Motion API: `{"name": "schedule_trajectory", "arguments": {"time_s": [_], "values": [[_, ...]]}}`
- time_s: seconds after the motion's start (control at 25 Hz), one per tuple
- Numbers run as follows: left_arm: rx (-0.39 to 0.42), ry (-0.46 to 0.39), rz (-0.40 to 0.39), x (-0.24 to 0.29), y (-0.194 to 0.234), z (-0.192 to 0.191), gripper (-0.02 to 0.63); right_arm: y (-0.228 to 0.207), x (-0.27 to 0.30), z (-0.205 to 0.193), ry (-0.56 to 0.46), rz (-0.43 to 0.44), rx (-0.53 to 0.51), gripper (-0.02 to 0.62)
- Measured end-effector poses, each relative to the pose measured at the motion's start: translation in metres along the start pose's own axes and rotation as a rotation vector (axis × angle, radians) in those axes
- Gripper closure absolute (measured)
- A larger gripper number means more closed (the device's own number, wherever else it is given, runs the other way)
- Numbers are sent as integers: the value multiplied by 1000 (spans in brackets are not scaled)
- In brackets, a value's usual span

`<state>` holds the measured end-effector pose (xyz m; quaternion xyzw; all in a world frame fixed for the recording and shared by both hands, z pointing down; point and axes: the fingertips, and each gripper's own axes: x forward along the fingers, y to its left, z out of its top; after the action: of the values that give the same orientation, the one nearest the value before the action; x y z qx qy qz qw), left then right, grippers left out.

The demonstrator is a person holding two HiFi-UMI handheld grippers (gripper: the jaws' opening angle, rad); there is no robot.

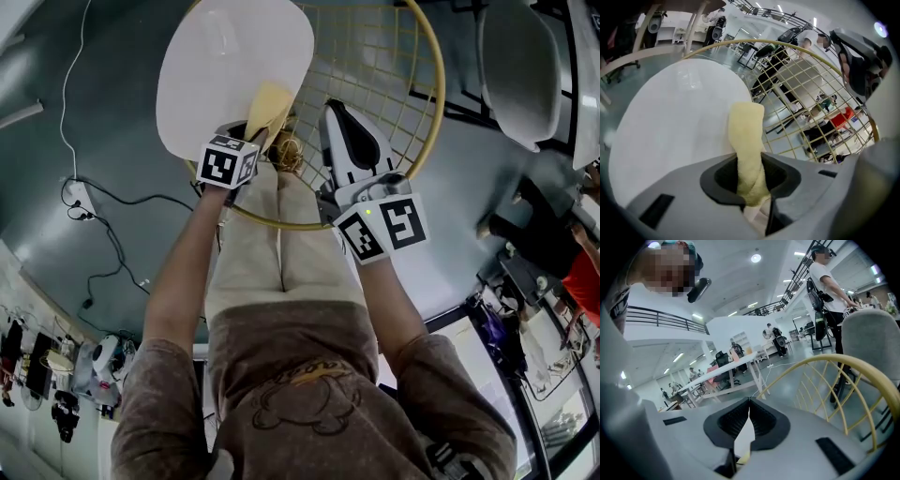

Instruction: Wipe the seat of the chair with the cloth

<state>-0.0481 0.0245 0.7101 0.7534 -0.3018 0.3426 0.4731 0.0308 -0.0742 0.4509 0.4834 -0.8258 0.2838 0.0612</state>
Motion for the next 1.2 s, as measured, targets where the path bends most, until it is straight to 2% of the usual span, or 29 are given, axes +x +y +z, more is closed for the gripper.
{"name": "schedule_trajectory", "arguments": {"time_s": [0.44, 0.76, 1.0, 1.2], "values": [[45, 37, 140, -38, 72, -3, 494, 2, 4, -4, 19, 21, -13, 568], [-90, -4, 275, -87, 147, -1, 494, 5, 7, -8, 34, 35, -17, 568], [-118, -20, 309, -103, 172, -1, 494, 4, 9, -10, 44, 43, -23, 568], [-108, -27, 336, -114, 184, 0, 494, 4, 10, -10, 42, 43, -25, 568]]}}
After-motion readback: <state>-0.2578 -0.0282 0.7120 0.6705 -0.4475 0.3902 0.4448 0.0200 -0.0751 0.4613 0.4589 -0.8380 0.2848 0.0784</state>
